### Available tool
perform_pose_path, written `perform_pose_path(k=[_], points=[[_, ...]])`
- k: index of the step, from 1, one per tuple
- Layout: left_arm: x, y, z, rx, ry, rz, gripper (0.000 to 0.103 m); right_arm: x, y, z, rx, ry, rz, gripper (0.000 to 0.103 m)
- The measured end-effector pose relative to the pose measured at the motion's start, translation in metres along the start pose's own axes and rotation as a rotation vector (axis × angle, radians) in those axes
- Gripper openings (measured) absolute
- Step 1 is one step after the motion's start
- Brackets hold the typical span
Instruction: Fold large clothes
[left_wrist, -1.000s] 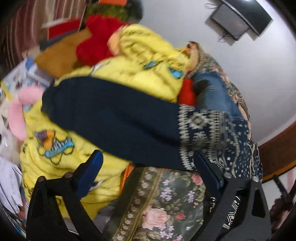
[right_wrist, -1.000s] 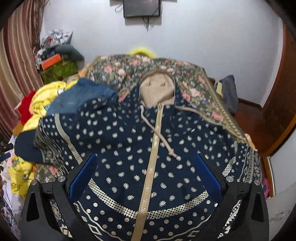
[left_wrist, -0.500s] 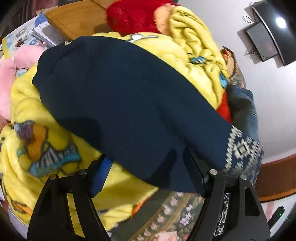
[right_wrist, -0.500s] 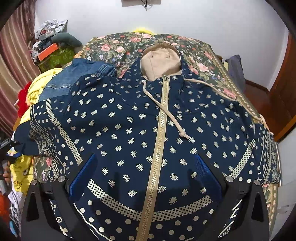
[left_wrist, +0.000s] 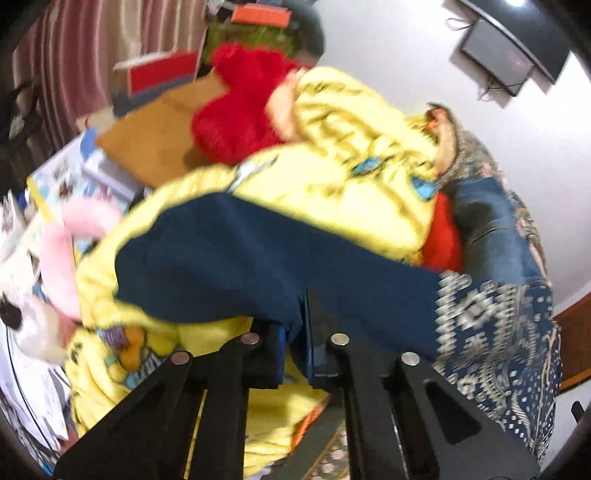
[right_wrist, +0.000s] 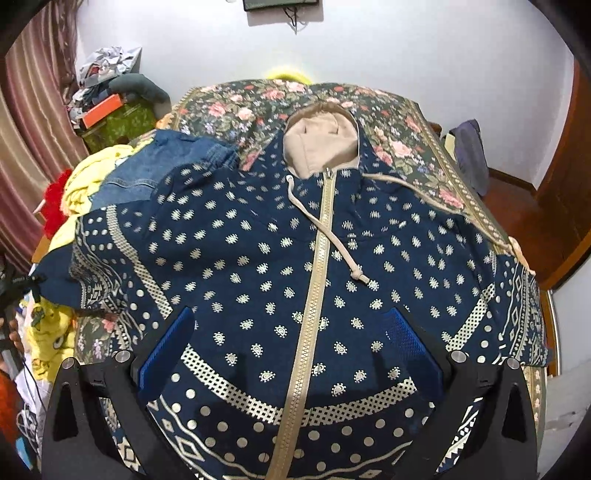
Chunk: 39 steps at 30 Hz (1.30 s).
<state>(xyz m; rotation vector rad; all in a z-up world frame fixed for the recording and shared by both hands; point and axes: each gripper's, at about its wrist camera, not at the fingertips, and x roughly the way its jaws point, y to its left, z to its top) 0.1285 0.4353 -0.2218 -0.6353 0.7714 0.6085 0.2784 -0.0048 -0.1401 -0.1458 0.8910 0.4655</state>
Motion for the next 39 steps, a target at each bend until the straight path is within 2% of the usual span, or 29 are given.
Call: perform_pose_path(k=[6,11,15,21,25,28,33,39], points=[[-0.049,-0.065,0.027,0.122,-0.134,-0.054,0.005,-0.023,-0.003,0.005,-0.01,-0.055,0.023,0.103],[-0.101,-0.147,0.037,0.221,-0.24,-0.184,0.005,-0.039,-0.01,0.008,-0.017,-0.103,0.028,0.103],[-0.124,-0.207,0.039,0.276,-0.268,-0.298,0.005,-0.048,-0.022,0.009,-0.001,-0.13,0.039,0.103],[-0.136,-0.311,0.014,0.419,-0.263,-0.419,0.005,-0.054,-0.046,0.005,0.033,-0.141,0.041,0.103],[-0.123,-0.371,-0.017,0.514,-0.21,-0.477,0.005,-0.056,-0.066,-0.001,0.06,-0.139,0.032,0.103],[-0.104,-0.407,-0.046,0.581,-0.147,-0.494,0.005,-0.056,-0.083,-0.008,0.084,-0.13,0.016,0.103],[-0.052,-0.454,-0.101,0.661,0.047,-0.517,0.005,-0.054,-0.104,-0.019,0.104,-0.109,-0.028,0.103],[-0.003,-0.477,-0.165,0.754,0.253,-0.49,0.005,-0.051,-0.121,-0.032,0.115,-0.069,-0.066,0.103]])
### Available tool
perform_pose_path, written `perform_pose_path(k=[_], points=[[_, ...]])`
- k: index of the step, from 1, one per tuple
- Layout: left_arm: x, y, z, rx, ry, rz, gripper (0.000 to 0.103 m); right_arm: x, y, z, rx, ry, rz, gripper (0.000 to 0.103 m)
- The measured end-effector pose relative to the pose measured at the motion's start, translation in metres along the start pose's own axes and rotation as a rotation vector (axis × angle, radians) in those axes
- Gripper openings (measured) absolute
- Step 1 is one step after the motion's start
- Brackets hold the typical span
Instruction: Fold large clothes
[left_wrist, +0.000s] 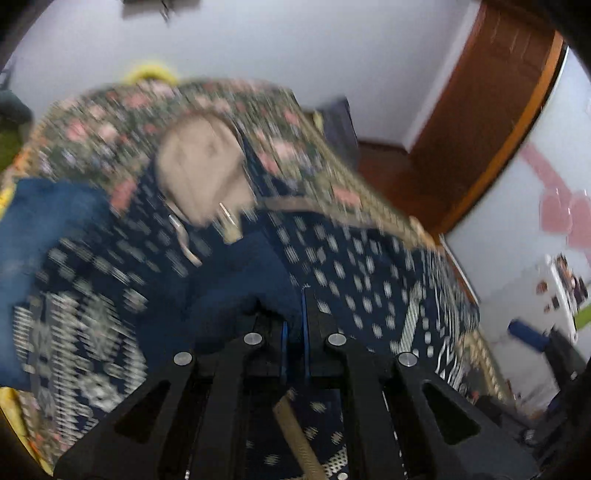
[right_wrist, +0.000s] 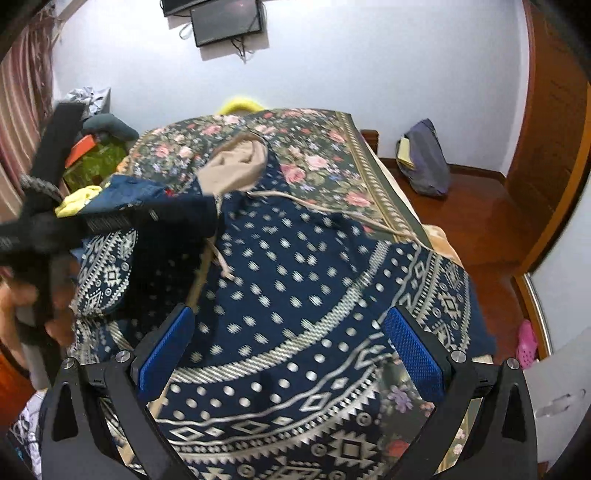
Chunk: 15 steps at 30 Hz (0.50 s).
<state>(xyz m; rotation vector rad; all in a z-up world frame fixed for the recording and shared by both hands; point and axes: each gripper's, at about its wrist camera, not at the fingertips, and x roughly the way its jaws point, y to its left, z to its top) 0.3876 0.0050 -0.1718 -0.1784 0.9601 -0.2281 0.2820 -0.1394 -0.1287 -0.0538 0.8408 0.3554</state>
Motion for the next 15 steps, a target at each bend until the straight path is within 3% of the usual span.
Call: perform_pose_path(k=[7,10,12,15], points=[[0.036,-0.032,-0.032,0.161,0.181,0.049,0.009,0.002,-0.005,-0.009,-0.021,0.034,-0.024,0.103],[0.024,-0.035,-0.039,0.204,0.191,0.041,0.03,0.001,-0.003,-0.01,-0.042,0.043,-0.031,0.103],[0.005,-0.034,-0.044,0.226,0.156,0.039,0.053,0.0,0.001,-0.009,-0.062,0.047,-0.034,0.103],[-0.031,-0.024,-0.05,0.231,0.079,0.061,0.065,-0.001,0.011,-0.006,-0.093,0.046,-0.032,0.103]])
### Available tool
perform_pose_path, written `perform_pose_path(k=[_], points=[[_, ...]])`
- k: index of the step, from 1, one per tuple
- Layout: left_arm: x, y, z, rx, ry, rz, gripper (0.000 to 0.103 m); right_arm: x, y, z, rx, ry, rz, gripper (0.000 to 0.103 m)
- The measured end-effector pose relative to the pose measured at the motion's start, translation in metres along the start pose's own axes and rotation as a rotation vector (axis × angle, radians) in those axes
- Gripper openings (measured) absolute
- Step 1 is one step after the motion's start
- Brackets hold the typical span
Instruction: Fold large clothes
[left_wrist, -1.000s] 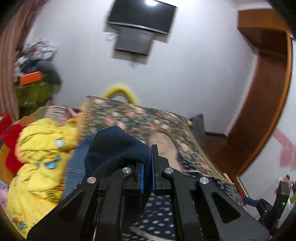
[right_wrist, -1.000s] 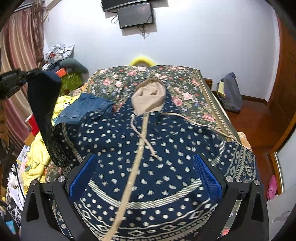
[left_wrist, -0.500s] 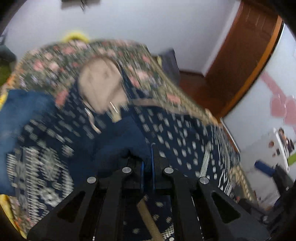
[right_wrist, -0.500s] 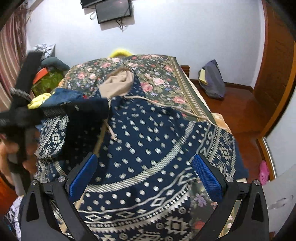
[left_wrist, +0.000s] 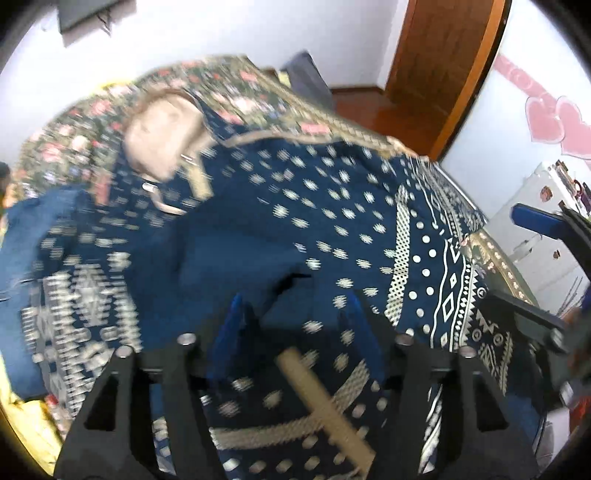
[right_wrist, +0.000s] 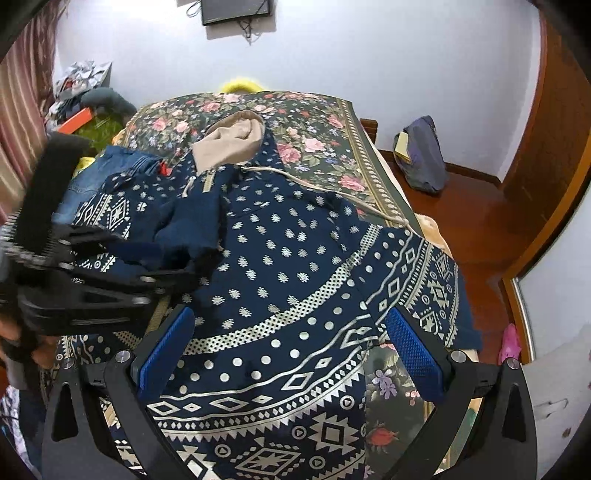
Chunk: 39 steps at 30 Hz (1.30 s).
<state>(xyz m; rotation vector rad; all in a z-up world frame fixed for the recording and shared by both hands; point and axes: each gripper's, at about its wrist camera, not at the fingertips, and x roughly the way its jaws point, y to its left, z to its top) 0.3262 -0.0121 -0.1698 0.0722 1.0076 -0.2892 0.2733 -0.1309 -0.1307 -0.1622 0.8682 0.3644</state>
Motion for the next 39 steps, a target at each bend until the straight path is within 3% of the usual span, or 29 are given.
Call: perform_pose_path(k=[3,6,13,18,24,29,30,32,34,36,39], points=[[-0.029,0.028,-0.004,-0.036,-0.058,0.047,0.073,-0.001,0.014,0.006,-0.042,-0.005,0.025,0.103],[-0.054,0.07,-0.021,-0.09,-0.094,0.129,0.073,0.003,0.034,0.014,-0.092,-0.003,0.053,0.103],[-0.069,0.162,-0.071,-0.291,-0.062,0.207,0.073,0.033,0.091,0.031,-0.277,0.022,0.083,0.103],[-0.056,0.195,-0.105,-0.378,-0.023,0.215,0.073,0.08,0.129,0.041,-0.34,0.125,0.137,0.1],[-0.035,0.207,-0.124,-0.416,0.011,0.193,0.073,0.135,0.168,0.038,-0.434,0.216,0.122,0.081],[-0.02,0.21,-0.125,-0.421,0.023,0.199,0.073,0.15,0.175,0.037,-0.484,0.188,0.102,0.062],[-0.018,0.21,-0.125,-0.424,0.024,0.2,0.073,0.151,0.176,0.038,-0.488,0.188,0.112,0.052],[-0.013,0.212,-0.123,-0.431,0.026,0.204,0.073,0.152,0.176,0.039,-0.49,0.185,0.11,0.043],[-0.009,0.215,-0.121,-0.443,0.025,0.204,0.073,0.151,0.176,0.041,-0.494,0.175,0.088,0.023],[-0.007,0.217,-0.121,-0.457,0.027,0.206,0.073,0.148,0.169,0.046,-0.468,0.169,0.087,0.011],[-0.006,0.219,-0.122,-0.469,0.026,0.211,0.073,0.131,0.148,0.059,-0.375,0.124,0.123,0.01]])
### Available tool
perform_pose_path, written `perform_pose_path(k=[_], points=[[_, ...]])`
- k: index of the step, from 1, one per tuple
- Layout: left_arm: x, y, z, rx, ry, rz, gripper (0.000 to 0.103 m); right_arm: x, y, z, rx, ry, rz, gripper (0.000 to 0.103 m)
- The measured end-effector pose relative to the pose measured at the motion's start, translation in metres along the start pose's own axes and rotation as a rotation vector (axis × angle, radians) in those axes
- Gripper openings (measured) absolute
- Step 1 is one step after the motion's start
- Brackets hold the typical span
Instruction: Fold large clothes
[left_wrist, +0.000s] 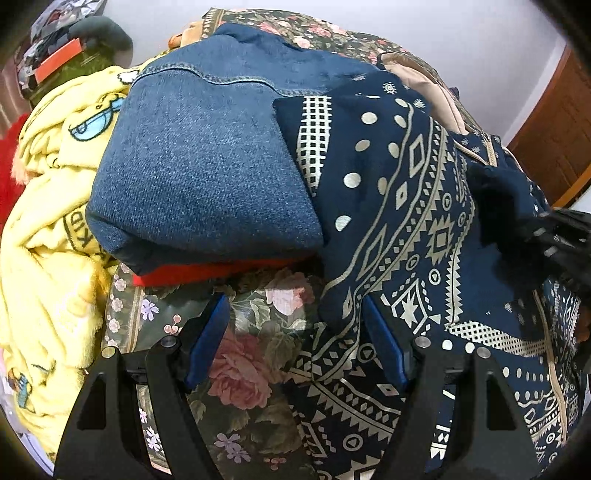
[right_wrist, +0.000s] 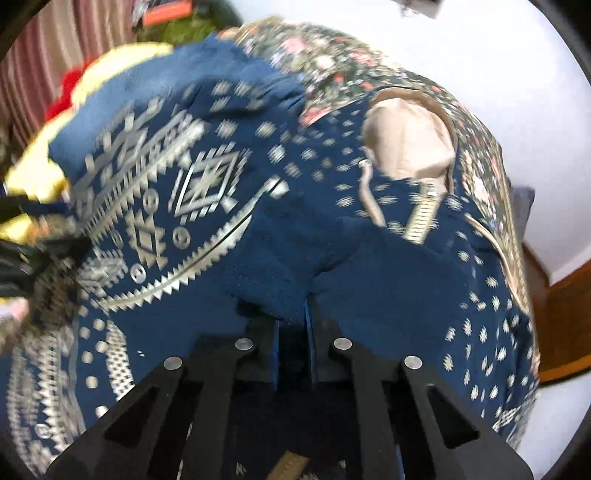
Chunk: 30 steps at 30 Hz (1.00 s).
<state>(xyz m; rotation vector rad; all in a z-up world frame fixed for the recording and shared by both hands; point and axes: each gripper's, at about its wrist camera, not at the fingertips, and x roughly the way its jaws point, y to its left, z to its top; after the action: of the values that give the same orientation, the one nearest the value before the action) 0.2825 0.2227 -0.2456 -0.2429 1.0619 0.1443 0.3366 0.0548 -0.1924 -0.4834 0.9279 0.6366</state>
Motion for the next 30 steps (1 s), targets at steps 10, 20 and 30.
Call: perform_pose_path(k=[10,20,30], points=[[0.002,-0.01,0.001,0.005,0.003,0.061,0.073,-0.094,-0.091,-0.017,0.253,-0.188,-0.035,0.01],[0.004,-0.008,0.0,-0.032,0.016,0.082,0.075,-0.073,-0.148,-0.08,0.46,-0.068,-0.016,0.01],[-0.002,-0.014,0.0,-0.002,0.031,0.129,0.075,-0.052,-0.17,-0.12,0.559,0.053,-0.043,0.017]])
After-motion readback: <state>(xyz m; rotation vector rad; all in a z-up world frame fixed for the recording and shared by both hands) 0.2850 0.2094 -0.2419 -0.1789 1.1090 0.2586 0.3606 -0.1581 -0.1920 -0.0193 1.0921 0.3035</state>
